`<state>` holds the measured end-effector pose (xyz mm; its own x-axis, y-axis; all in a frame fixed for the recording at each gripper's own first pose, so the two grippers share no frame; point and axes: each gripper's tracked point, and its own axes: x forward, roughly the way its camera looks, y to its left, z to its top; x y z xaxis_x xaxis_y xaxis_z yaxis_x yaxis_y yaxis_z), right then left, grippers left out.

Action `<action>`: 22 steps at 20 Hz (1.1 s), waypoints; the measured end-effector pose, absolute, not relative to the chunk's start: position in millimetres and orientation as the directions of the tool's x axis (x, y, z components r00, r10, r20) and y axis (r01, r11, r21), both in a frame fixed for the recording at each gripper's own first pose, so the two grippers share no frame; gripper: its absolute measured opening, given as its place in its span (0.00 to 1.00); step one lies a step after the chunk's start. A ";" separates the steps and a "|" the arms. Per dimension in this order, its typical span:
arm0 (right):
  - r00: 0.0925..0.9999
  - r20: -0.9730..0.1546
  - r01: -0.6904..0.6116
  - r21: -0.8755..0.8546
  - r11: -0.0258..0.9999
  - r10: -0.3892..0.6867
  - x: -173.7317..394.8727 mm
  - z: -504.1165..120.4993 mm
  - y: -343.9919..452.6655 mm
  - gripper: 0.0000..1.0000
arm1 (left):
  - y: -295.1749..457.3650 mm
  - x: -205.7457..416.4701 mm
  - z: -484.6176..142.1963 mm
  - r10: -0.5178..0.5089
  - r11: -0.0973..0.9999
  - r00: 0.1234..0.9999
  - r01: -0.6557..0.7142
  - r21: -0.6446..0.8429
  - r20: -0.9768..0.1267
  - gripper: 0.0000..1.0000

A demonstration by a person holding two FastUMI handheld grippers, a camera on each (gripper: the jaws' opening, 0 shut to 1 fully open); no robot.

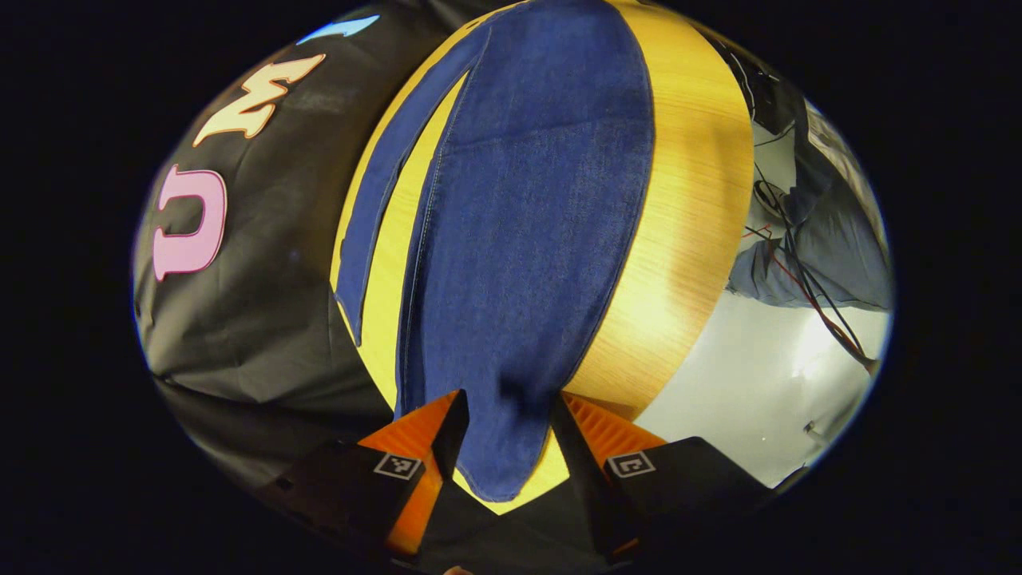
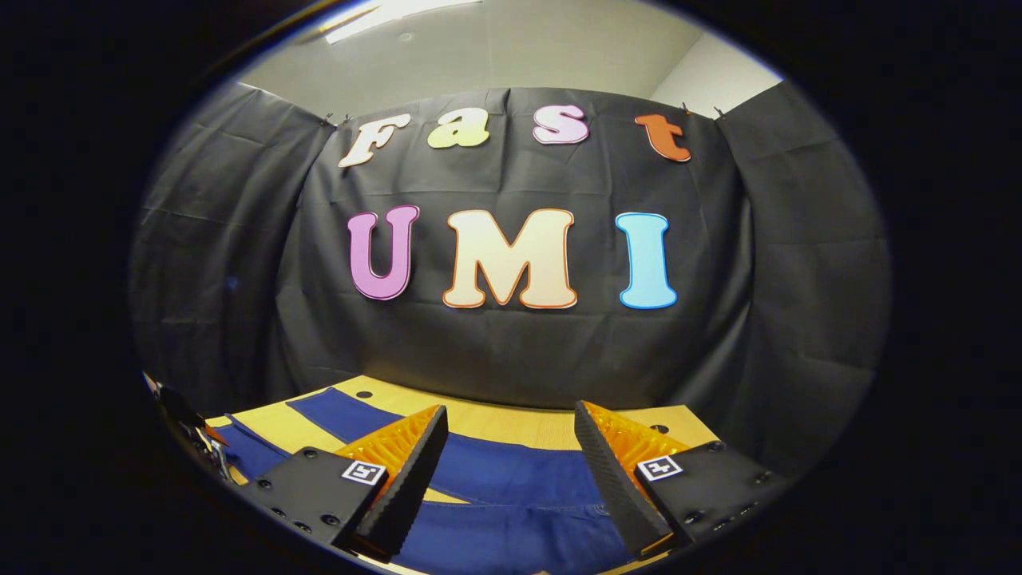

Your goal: Grasp the waist and the cuffs of the jeans and fold them to make the two legs overlap; first hold the waist and fold one-third of the jeans toward the cuffs, then hold the cuffs and fold the remaining one-third in the same direction to finish folding.

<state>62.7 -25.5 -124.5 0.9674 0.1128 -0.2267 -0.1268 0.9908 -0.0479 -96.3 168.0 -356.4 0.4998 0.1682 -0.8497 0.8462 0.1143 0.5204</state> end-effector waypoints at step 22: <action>0.772 -0.630 -0.599 -0.679 0.424 0.082 -44.5 -294.8 -143.1 0.99 | 170.0 -100.3 -365.6 0.216 0.119 0.487 0.847 0.518 -0.846 0.00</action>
